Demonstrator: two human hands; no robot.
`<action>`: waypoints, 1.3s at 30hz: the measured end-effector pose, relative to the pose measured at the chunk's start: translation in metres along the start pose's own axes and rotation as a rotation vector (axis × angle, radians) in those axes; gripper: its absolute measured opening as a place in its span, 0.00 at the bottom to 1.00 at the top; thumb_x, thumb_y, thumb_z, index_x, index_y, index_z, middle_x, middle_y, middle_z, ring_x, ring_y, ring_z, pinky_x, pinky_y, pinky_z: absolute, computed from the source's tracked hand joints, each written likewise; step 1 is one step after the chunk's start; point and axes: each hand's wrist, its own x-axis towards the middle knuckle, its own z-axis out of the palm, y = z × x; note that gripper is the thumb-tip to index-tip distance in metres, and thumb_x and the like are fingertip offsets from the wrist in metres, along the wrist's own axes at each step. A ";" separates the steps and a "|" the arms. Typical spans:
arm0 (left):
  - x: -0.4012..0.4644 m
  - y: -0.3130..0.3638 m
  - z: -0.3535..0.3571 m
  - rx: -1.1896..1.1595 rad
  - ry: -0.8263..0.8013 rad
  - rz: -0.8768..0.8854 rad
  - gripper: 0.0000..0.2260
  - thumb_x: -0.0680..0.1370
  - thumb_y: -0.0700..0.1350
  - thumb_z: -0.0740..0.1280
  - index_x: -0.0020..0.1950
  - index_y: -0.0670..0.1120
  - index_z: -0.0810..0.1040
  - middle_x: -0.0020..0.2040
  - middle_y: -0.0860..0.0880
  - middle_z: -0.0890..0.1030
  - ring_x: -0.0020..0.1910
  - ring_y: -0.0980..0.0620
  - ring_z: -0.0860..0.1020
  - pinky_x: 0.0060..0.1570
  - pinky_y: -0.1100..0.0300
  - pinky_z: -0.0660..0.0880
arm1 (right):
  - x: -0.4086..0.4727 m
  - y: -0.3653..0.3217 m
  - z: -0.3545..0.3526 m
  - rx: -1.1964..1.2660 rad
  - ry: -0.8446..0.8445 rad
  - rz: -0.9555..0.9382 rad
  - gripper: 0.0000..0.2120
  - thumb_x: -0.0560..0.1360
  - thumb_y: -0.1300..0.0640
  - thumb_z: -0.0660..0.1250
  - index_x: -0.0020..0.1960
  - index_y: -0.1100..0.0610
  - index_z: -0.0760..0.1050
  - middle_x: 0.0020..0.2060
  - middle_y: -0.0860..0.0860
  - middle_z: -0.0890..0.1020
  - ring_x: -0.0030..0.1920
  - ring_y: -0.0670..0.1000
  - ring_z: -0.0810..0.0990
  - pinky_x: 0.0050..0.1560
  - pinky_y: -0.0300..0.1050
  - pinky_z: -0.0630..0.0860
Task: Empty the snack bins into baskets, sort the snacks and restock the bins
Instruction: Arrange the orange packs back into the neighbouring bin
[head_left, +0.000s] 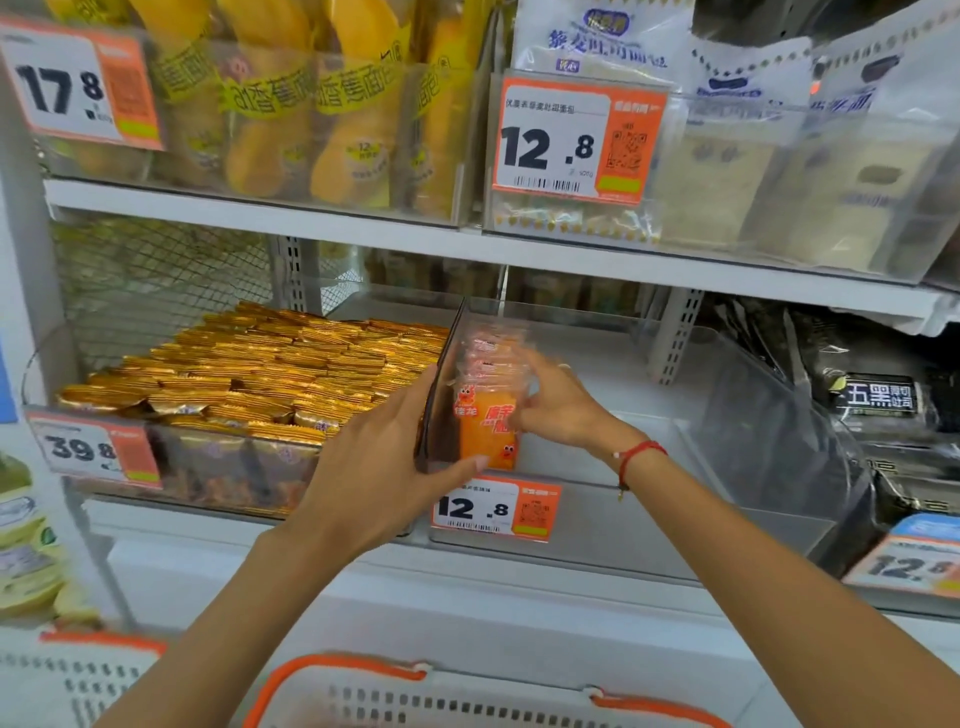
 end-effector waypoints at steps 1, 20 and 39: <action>0.000 -0.002 0.001 -0.036 -0.028 -0.014 0.44 0.67 0.73 0.61 0.78 0.58 0.51 0.71 0.56 0.71 0.65 0.52 0.75 0.60 0.52 0.76 | 0.003 -0.001 0.005 0.000 0.011 0.023 0.38 0.69 0.68 0.71 0.72 0.46 0.63 0.55 0.55 0.77 0.59 0.57 0.76 0.53 0.58 0.80; -0.082 -0.006 -0.018 -0.106 0.422 -0.072 0.19 0.76 0.45 0.71 0.66 0.51 0.75 0.64 0.54 0.76 0.65 0.51 0.70 0.62 0.54 0.67 | -0.083 -0.007 -0.015 -0.145 0.271 -0.215 0.30 0.76 0.56 0.68 0.74 0.52 0.61 0.67 0.50 0.68 0.60 0.47 0.74 0.57 0.42 0.75; -0.287 -0.098 0.103 0.201 -0.185 -0.443 0.22 0.72 0.41 0.68 0.67 0.46 0.76 0.67 0.48 0.77 0.75 0.45 0.60 0.72 0.53 0.52 | -0.243 0.142 0.254 -0.682 -0.180 -0.181 0.25 0.53 0.63 0.82 0.48 0.52 0.81 0.39 0.49 0.82 0.40 0.51 0.82 0.39 0.44 0.79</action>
